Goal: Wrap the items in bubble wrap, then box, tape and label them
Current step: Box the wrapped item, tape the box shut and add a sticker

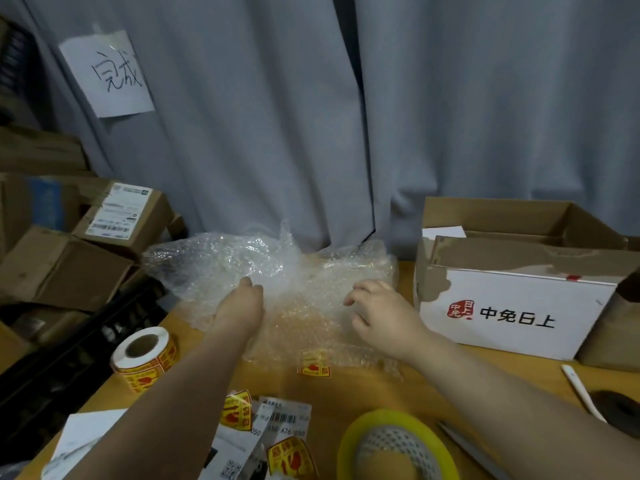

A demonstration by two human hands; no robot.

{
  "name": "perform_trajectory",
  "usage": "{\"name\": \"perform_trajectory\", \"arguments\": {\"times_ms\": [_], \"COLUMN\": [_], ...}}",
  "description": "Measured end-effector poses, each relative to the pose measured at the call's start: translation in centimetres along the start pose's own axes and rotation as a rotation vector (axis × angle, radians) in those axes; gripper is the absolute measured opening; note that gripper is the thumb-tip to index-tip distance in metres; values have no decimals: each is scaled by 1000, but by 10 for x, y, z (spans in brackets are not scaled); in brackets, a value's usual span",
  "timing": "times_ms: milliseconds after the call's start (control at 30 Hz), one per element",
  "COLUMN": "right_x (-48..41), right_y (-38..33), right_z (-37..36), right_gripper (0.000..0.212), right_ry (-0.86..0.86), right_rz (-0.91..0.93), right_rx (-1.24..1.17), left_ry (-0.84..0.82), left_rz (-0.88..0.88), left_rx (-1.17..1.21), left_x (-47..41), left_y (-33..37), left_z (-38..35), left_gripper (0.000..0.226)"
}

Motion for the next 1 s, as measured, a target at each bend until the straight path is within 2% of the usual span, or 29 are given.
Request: {"name": "perform_trajectory", "arguments": {"times_ms": [67, 133, 200, 267, 333, 433, 500, 567, 600, 633, 667, 700, 733, 800, 867, 900, 933, 1000], "right_x": [-1, -3, -6, -13, -20, -27, -29, -28, -27, -26, -24, -21, -16, -1, 20, 31, 42, 65], "right_y": [7, 11, 11, 7, -3, -20, -34, -44, -45, -47, -49, -45, -36, -11, 7, 14, 20, 30], "right_z": [0, 8, 22, 46, 81, 138, 176, 206, 217, 225, 228, 231, 237, 242, 243, 241, 242, 250], "right_gripper": [34, 34, 37, 43, 56, 92, 113, 119, 110, 87, 53, 21, 6, 7, 4, 3, 4, 10], "right_ry": [12, 39, 74, 130, 221, 339, 380, 393, 377, 342, 299, 284, 317, 356, 308, 258, 226, 259], "right_rz": [-38, -58, -64, -56, -38, -18, 0, 18, 30, 52, 78, 69, 44, -17, -38, -32, -29, -4], "right_rx": [-46, -77, -115, -177, -263, -312, -300, -297, -366, -490, -625, -710, -740, -767, -826, -847, -834, -704], "left_ry": [-13, 77, 304, 579, 787, 895, 837, 750, 725, 710, 691, 666, 630, 541, 376, 270, 177, 133], "left_rz": [35, 59, 46, -9, -113, -319, -471, -598, -646, -694, -730, -743, -721, -580, -488, -489, -506, -501], "left_rx": [-7, 128, 274, 298, 399, 544, 598, 628, 652, 688, 740, 801, 844, 803, 706, 690, 703, 721], "left_x": [-10, -16, -13, 0, 22, 58, 82, 105, 115, 124, 132, 135, 134, 125, 117, 115, 113, 108], "left_y": [-3, -7, -10, -8, -2, 20, 46, 76, 89, 100, 109, 115, 118, 121, 125, 129, 133, 137], "left_z": [3, 28, 82, 151, 217, 293, 324, 343, 351, 357, 361, 362, 358, 338, 301, 281, 264, 245], "left_gripper": [20, 16, 14, 18, 21, 17, 14, 11, 11, 13, 23, 42, 65, 105, 118, 112, 96, 55]}}
Point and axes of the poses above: each hand's wrist, its own x-axis away from the middle knuckle, its own z-axis out of the back of the hand, y = z × x, the point moved 9 cm from there along -x, towards the middle knuckle, and after that the axes turned 2 degrees about -x, right-handed, at the moved point
